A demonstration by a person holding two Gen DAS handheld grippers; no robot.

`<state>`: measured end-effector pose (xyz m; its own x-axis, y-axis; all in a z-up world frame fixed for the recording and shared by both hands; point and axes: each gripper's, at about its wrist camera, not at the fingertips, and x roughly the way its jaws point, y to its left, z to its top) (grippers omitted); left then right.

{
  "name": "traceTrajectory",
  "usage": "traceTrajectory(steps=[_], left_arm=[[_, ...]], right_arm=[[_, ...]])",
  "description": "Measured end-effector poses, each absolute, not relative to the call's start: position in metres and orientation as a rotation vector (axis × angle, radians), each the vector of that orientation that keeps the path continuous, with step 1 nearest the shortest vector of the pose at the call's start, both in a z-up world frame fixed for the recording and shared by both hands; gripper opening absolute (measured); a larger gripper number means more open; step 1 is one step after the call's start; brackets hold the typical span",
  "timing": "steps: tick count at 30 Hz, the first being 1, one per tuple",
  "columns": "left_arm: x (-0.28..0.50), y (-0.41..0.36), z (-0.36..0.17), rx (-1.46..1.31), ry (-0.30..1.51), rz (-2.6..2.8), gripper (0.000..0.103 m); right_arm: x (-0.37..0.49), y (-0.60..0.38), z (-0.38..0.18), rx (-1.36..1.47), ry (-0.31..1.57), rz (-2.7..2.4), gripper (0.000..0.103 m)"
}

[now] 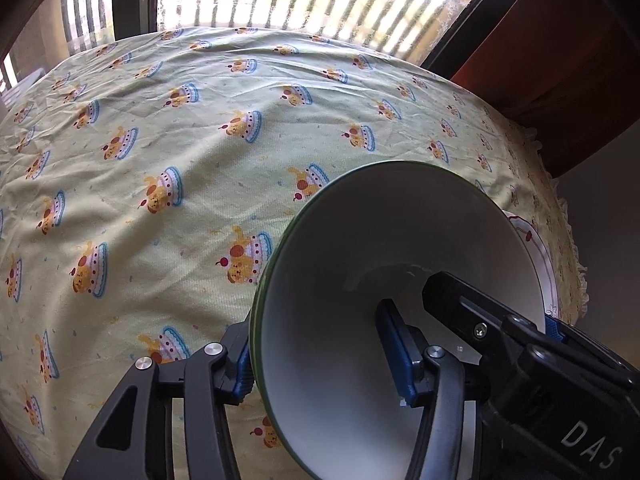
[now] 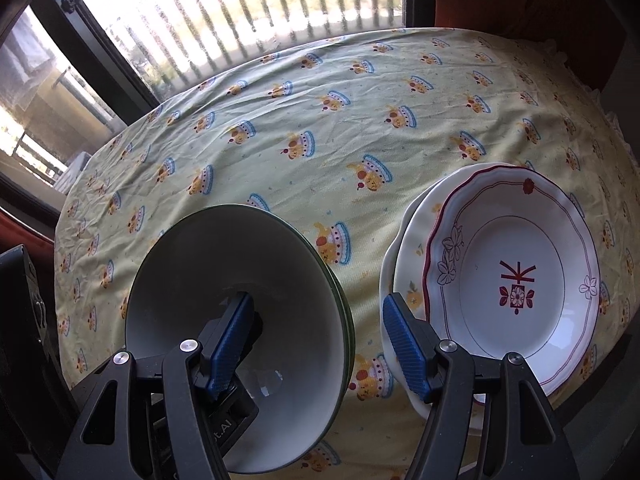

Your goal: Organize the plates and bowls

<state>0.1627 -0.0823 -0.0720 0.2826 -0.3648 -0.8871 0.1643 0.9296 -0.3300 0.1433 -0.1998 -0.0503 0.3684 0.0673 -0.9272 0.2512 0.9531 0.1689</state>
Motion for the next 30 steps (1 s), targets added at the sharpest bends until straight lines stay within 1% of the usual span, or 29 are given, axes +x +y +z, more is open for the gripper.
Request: traceTrajectory(steps=[5, 7, 8, 9, 12, 15, 20, 26, 28, 30], left_arm=[[0.162, -0.082, -0.072, -0.197, 1.254, -0.343, 0.055], [0.162, -0.083, -0.072, -0.191, 1.255, -0.335, 0.055], [0.162, -0.083, -0.071, -0.191, 1.261, -0.331, 0.055], [0.163, -0.083, -0.071, -0.197, 1.270, -0.324, 0.055], [0.165, -0.085, -0.071, -0.200, 1.286, -0.287, 0.055], [0.165, -0.088, -0.070, -0.183, 1.284, -0.264, 0.055], [0.163, -0.089, -0.068, -0.178, 1.282, -0.191, 0.055], [0.159, -0.091, -0.067, -0.178, 1.273, -0.125, 0.055], [0.160, -0.092, -0.067, -0.186, 1.278, -0.111, 0.055], [0.160, -0.092, -0.067, -0.184, 1.282, -0.102, 0.055]], right_arm=[[0.145, -0.204, -0.055, 0.355, 1.200, -0.114, 0.070], [0.146, -0.207, -0.058, 0.378, 1.201, -0.099, 0.063], [0.146, -0.208, -0.059, 0.388, 1.199, -0.089, 0.054], [0.147, -0.209, -0.060, 0.395, 1.195, -0.077, 0.051], [0.149, -0.214, -0.061, 0.416, 1.183, -0.035, 0.048], [0.152, -0.221, -0.066, 0.442, 1.198, -0.005, 0.048], [0.158, -0.234, -0.087, 0.561, 1.269, 0.081, 0.045], [0.165, -0.234, -0.089, 0.536, 1.295, 0.166, 0.040], [0.168, -0.233, -0.089, 0.534, 1.301, 0.184, 0.036], [0.170, -0.232, -0.089, 0.517, 1.311, 0.198, 0.036]])
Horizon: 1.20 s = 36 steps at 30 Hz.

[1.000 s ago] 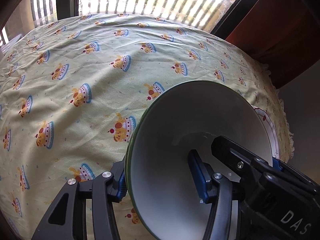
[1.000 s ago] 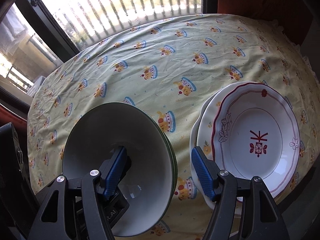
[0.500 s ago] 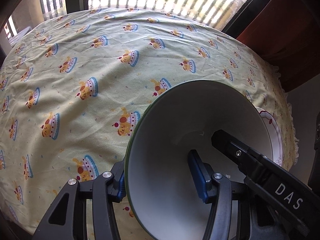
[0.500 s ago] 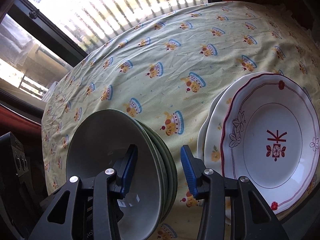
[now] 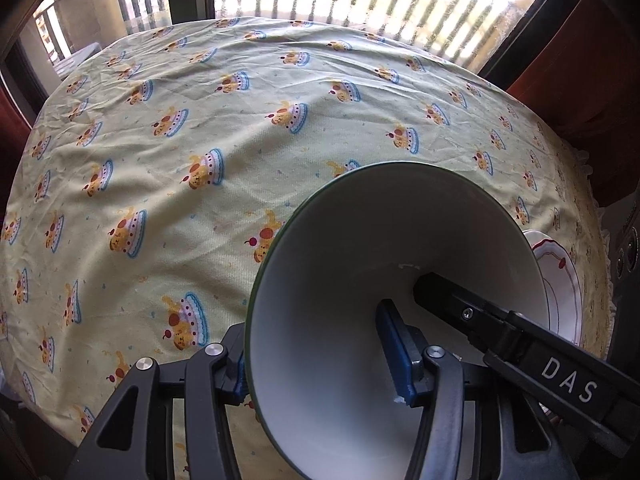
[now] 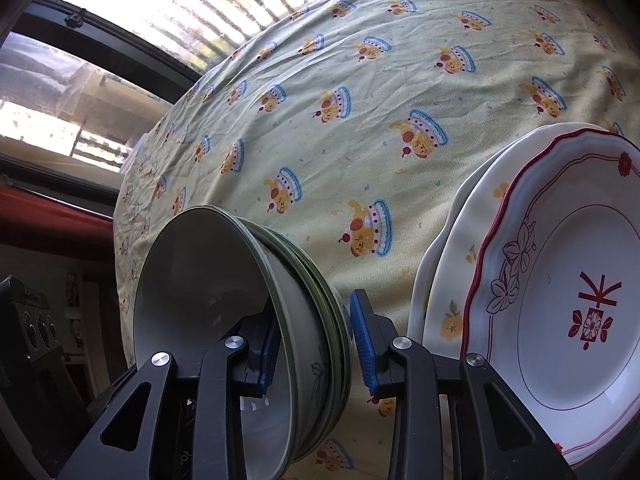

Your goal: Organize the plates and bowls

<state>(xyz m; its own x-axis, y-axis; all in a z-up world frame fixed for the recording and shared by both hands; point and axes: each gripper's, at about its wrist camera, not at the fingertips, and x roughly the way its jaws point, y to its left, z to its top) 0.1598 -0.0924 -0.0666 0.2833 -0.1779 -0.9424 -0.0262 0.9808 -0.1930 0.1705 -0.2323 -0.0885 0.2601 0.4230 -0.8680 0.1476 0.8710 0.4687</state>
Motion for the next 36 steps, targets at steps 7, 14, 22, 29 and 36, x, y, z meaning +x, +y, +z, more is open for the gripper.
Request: traceTrajectory(steps=[7, 14, 22, 29, 36], left_arm=[[0.160, -0.095, -0.064, -0.152, 1.269, -0.103, 0.049], [0.158, -0.090, -0.066, -0.136, 1.294, -0.166, 0.048], [0.149, -0.076, -0.061, -0.113, 1.308, -0.246, 0.046], [0.140, -0.052, -0.044, -0.135, 1.283, -0.300, 0.045], [0.129, -0.037, -0.025, -0.130, 1.259, -0.315, 0.044]], right_arm=[[0.171, -0.229, -0.085, 0.467, 1.325, 0.175, 0.036], [0.166, -0.220, -0.079, 0.420, 1.338, 0.110, 0.036], [0.149, -0.205, -0.070, 0.439, 1.344, 0.018, 0.036], [0.135, -0.185, -0.046, 0.437, 1.298, -0.059, 0.036], [0.121, -0.167, -0.022, 0.427, 1.265, -0.084, 0.036]])
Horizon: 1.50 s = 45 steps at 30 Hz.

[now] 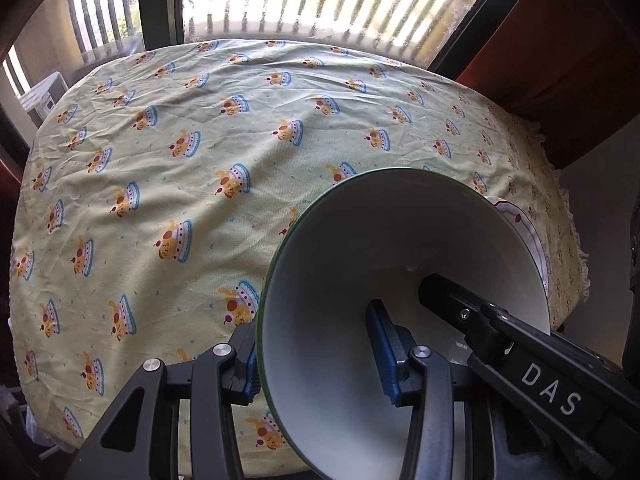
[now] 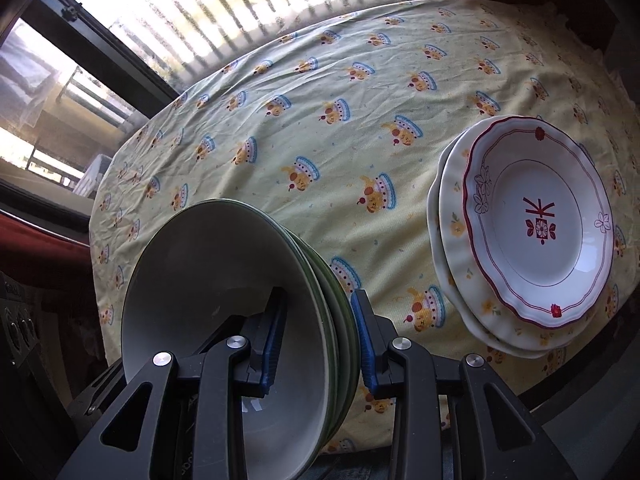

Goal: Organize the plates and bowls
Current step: 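Carry the nested bowls with both tools over the red-rimmed plate stack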

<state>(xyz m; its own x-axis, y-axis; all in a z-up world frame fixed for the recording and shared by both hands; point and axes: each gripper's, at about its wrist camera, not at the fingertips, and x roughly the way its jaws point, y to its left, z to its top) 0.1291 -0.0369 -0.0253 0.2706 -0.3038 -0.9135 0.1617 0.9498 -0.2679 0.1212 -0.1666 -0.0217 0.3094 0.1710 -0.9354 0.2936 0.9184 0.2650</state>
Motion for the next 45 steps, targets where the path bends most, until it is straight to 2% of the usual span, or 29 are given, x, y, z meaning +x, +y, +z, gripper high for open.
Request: traceTrajectory(steps=[16, 30, 45], left_arm=[[0.123, -0.065, -0.003, -0.095, 1.172, -0.289, 0.043], [0.128, -0.141, 0.014, -0.103, 1.139, -0.256, 0.043], [0.128, -0.218, 0.007, -0.129, 1.135, -0.224, 0.043]], right_arm=[[0.119, -0.185, 0.002, 0.385, 1.222, -0.014, 0.036], [0.126, -0.262, 0.017, 0.374, 1.203, 0.030, 0.036], [0.132, -0.339, 0.016, 0.361, 1.207, 0.054, 0.036]])
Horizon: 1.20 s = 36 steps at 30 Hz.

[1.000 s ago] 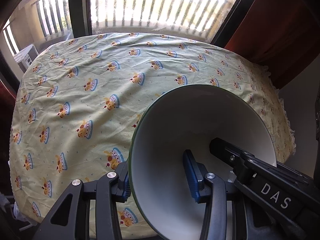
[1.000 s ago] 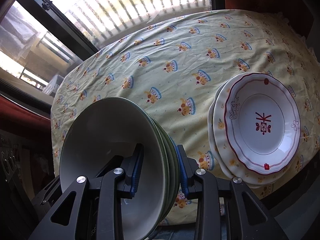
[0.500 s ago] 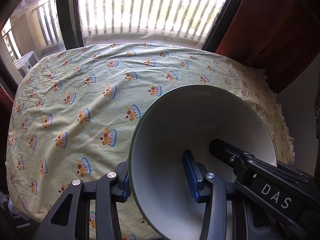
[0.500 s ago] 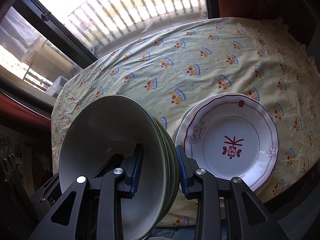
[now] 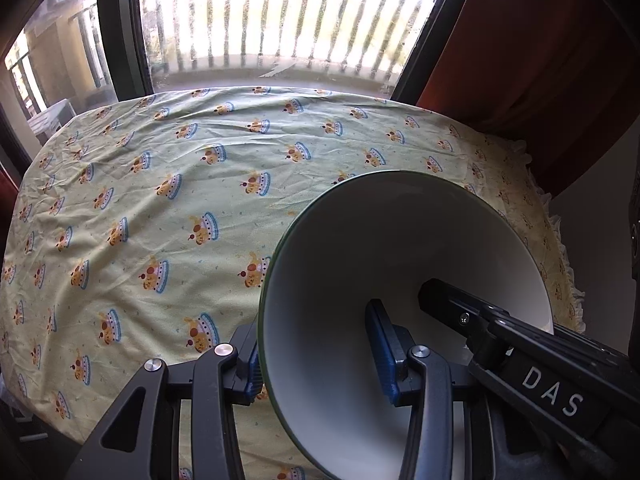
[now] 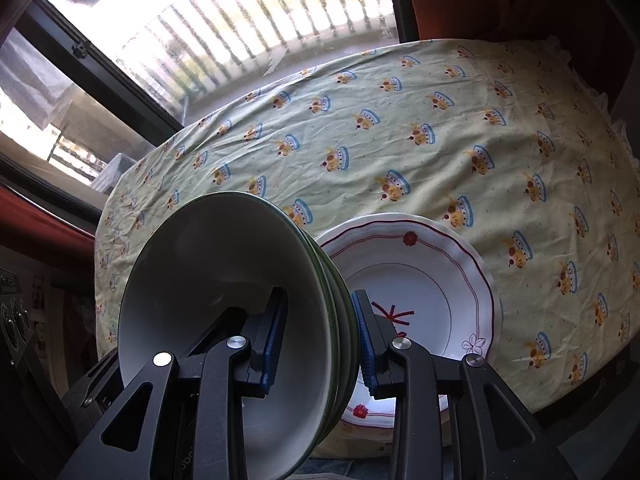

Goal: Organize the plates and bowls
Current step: 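Carry the nested bowls with both tools over the red-rimmed plate stack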

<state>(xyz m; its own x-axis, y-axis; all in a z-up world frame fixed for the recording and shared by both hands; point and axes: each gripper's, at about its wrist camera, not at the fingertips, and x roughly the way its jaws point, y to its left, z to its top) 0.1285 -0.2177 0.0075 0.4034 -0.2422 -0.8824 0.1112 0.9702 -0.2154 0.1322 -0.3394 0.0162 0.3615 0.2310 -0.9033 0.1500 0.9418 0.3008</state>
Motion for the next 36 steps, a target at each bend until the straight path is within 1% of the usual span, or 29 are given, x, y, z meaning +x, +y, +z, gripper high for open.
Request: traceTrajectory(steps=[11, 20, 25, 29, 35, 36], left_arm=[[0.119, -0.259, -0.023, -0.229, 1.186, -0.180, 0.043], [0.116, -0.267, -0.043, -0.267, 1.241, -0.127, 0.043], [0.120, -0.271, -0.042, -0.244, 1.226, -0.099, 0.043], [0.124, -0.279, -0.037, -0.179, 1.174, -0.084, 0.043], [0.121, -0.278, -0.040, -0.201, 1.189, -0.052, 0.045], [0.120, -0.276, -0.041, -0.217, 1.196, -0.047, 0.046]], right_arm=[[0.134, -0.382, -0.006, 0.273, 1.277, 0.078, 0.036], [0.137, -0.392, -0.029, 0.247, 1.348, 0.114, 0.036], [0.142, -0.393, -0.032, 0.247, 1.349, 0.139, 0.036], [0.149, -0.400, -0.039, 0.295, 1.343, 0.149, 0.037], [0.150, -0.406, -0.041, 0.332, 1.355, 0.183, 0.038], [0.149, -0.406, -0.041, 0.336, 1.355, 0.195, 0.038]])
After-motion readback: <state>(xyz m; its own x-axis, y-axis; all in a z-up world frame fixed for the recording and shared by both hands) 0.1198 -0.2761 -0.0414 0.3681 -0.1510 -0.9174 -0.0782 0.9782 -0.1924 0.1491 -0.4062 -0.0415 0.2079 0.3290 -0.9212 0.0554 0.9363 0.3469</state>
